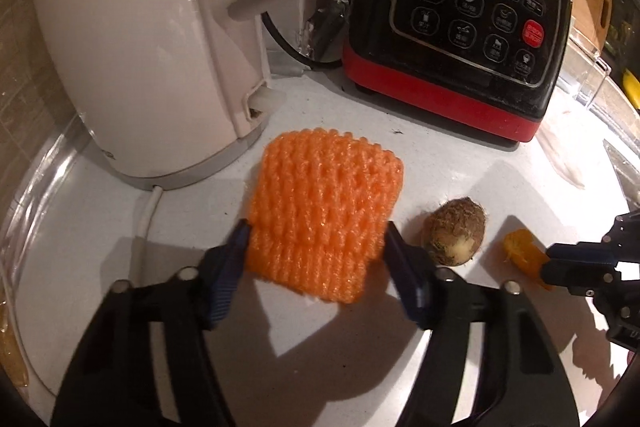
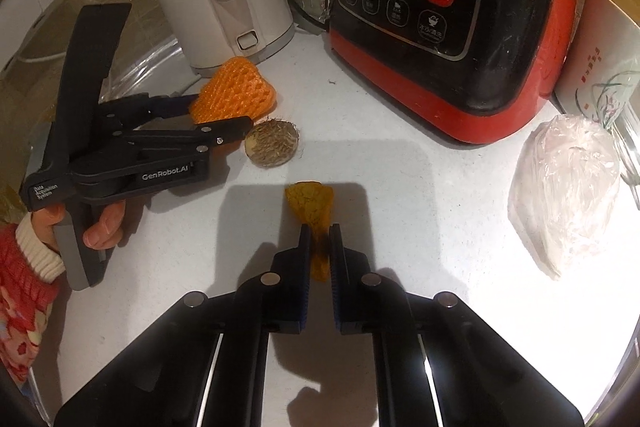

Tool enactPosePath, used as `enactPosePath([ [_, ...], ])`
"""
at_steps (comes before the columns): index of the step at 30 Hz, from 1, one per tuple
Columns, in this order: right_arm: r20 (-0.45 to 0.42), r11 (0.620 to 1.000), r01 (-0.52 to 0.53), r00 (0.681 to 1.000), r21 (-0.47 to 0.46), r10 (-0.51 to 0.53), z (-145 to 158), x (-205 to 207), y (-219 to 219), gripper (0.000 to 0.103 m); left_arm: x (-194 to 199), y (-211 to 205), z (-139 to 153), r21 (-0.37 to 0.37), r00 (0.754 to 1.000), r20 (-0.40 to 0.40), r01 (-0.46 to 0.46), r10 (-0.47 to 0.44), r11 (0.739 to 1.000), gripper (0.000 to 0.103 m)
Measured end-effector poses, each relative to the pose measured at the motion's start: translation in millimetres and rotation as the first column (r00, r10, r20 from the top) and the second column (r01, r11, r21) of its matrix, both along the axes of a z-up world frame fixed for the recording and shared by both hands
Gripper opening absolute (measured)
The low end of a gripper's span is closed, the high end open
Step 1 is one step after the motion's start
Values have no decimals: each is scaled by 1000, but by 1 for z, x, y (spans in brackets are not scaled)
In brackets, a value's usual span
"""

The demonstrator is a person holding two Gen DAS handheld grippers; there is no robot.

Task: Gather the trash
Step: 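Grasp the orange foam net with the left gripper while the right gripper grasps the bread crust, then carry the orange net into the green basket and open the left gripper while the right gripper drops the crust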

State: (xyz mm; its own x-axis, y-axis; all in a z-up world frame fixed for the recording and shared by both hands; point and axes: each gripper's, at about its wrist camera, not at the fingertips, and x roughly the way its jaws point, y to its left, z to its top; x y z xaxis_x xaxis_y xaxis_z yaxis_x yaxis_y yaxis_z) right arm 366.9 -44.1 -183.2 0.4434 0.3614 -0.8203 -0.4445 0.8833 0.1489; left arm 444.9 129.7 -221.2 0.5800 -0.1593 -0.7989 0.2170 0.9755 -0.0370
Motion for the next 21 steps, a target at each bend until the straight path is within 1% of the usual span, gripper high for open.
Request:
enactPosePath([
  [1,0,1000,4,1000,10,-4,3,-2,-3,9,1,1,0,-6,1000,0,-1,1,1000,45],
  [3,3,1000,12,1000,24,-12,7,-4,-5,10,2,4,1,-25,1000,-10,0,-1,1000,34],
  [4,5,999,15,1000,32,-15,9,-5,-7,10,1,5,3,-40,1000,-14,-2,2,999,29],
  [6,7,999,18,1000,48,-19,15,-8,-11,9,0,7,5,-66,1000,-20,-10,9,998,25],
  [9,21,998,17,1000,67,-19,25,-19,-16,10,-10,9,14,-68,999,-9,-32,32,997,23],
  [12,39,996,16,999,93,-20,38,-37,-21,10,-33,9,29,-68,999,6,-48,49,997,23],
  [17,73,992,14,997,128,-24,62,-89,-34,10,-97,-3,60,-31,996,32,-80,81,996,23],
  [19,83,991,13,996,133,-24,68,-112,-40,10,-126,-17,70,-22,996,18,-90,91,996,23],
  [21,89,990,14,996,139,-26,71,-139,-49,10,-155,-28,77,-31,995,-1,-96,96,995,23],
])
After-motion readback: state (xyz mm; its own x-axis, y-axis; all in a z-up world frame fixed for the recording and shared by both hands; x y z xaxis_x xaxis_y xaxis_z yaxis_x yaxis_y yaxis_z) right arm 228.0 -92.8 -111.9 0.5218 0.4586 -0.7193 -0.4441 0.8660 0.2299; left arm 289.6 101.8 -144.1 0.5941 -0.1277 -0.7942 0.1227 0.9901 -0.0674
